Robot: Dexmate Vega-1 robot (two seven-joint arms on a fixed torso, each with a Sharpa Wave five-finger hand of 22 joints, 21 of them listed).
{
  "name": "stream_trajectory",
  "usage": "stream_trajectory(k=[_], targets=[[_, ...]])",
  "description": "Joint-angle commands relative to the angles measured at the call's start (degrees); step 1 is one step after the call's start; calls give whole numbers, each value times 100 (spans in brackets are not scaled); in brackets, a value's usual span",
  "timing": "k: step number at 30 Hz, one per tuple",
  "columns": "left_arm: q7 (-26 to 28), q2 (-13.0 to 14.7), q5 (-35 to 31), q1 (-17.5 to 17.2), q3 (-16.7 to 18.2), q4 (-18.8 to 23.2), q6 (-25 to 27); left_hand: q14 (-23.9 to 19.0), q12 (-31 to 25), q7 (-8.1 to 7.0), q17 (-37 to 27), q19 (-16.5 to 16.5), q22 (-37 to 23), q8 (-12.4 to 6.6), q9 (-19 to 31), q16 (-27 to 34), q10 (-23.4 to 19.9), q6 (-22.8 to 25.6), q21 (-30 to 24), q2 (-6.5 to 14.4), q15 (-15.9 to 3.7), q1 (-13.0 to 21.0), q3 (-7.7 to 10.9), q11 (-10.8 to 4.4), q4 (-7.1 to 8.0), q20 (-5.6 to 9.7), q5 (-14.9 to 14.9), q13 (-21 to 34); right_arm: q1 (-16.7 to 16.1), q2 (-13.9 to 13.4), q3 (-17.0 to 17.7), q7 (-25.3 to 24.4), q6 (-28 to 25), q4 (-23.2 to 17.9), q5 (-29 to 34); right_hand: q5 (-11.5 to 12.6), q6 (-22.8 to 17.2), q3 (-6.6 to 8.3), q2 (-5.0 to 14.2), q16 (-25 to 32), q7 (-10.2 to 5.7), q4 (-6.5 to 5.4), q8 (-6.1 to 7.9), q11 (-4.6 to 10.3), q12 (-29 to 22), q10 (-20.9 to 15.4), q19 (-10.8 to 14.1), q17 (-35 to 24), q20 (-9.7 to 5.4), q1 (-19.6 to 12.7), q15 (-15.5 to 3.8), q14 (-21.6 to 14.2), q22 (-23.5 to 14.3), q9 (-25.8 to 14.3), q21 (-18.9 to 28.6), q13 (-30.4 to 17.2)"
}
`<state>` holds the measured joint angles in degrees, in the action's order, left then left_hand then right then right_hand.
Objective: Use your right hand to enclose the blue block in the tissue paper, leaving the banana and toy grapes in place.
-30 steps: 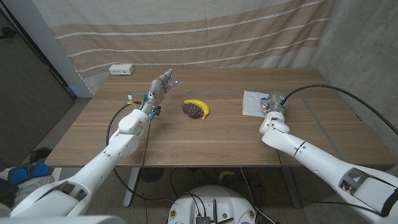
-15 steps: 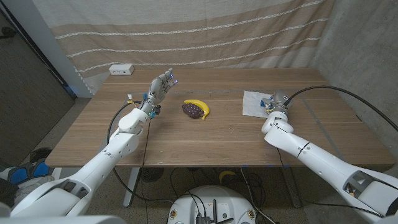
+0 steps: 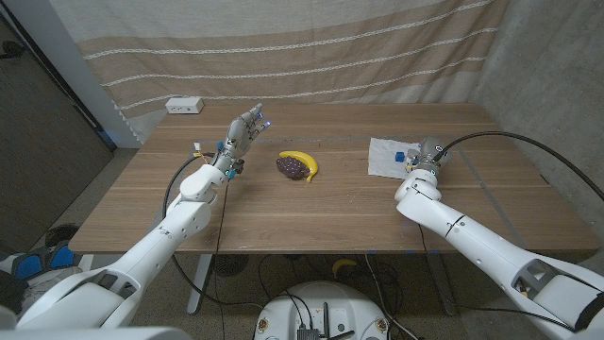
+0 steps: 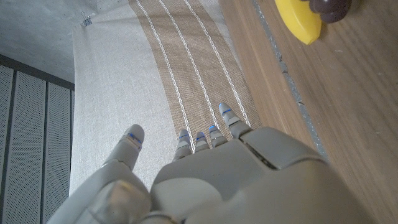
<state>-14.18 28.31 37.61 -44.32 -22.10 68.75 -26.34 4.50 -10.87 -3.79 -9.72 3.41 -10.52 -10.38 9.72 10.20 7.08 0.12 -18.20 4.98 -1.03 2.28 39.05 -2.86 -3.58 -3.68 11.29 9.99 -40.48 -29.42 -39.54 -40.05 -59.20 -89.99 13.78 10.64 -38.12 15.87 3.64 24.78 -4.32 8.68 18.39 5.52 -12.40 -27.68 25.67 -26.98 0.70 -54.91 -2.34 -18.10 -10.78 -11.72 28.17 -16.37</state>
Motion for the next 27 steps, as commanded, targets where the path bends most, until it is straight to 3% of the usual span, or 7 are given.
stream_trajectory(k=[1,14,27], targets=[[-9,-13,9,-3,3,-19,-19,13,-24,0,-13,12,-23,-10,32,6,-5,37,16,152,-2,-64,-3,19,-29,-8,-26,26,196,166,-14,-111,-366,285,-130,-1,31,-17,38,-15,25,-40,-21,-22,24,39,5,-21,-2,38,-624,26,-18,2,28,-34],[176,70,-41,-141,26,247,56,17,-23,4,-11,14,-24,-7,32,3,-3,34,27,152,3,-60,-2,11,-42,-9,-26,26,471,199,-177,-6,-285,719,-294,-26,-115,-84,2,-64,70,-70,8,-33,9,57,-33,-25,14,153,-560,141,-17,1,19,-37],[406,204,-130,-322,60,589,133,26,-23,5,-4,18,-23,-3,32,-2,-1,25,40,160,-1,-34,3,28,-76,-9,-28,26,780,273,-380,144,-225,1252,-407,-27,-160,-117,113,-63,97,-179,-1,-55,-11,41,-50,-41,25,338,-566,138,-19,-2,18,-34]])
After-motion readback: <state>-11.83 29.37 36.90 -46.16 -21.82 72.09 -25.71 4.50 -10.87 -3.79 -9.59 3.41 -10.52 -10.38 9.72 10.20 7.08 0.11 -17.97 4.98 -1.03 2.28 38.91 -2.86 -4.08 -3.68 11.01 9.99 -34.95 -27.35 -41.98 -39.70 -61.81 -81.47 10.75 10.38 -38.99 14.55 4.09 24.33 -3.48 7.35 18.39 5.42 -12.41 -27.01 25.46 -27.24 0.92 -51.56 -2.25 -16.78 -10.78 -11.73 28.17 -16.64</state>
